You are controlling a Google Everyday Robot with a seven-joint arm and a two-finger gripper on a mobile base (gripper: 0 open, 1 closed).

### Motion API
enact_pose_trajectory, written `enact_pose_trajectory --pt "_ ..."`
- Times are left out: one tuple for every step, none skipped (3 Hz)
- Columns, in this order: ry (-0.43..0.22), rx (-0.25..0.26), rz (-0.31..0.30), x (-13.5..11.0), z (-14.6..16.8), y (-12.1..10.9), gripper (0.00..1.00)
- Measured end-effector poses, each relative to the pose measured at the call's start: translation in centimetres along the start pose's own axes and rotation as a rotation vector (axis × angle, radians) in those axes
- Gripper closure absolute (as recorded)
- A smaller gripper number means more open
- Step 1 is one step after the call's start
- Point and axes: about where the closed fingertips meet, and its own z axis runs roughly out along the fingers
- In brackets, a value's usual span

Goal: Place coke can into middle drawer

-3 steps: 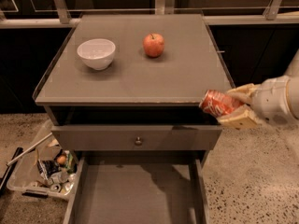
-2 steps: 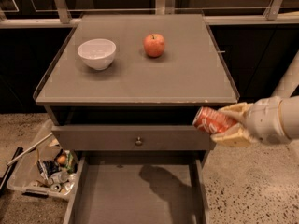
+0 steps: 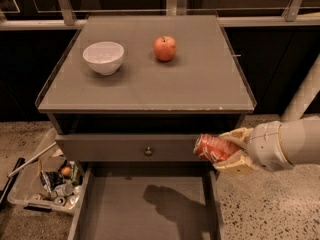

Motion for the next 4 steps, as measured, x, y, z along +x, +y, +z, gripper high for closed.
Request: enact_pose_trajectory --pt "-0.011 -0.056 0.009 -0.2 3.3 2.6 1.00" --pt "-0.045 -0.121 0.008 -0.4 8.6 6.7 1.00" --pt "-0.075 -0.133 0.011 0.1 13.8 9.5 1.00" --pt "-0.090 -0.108 0.023 1.3 18.6 10.5 1.00"
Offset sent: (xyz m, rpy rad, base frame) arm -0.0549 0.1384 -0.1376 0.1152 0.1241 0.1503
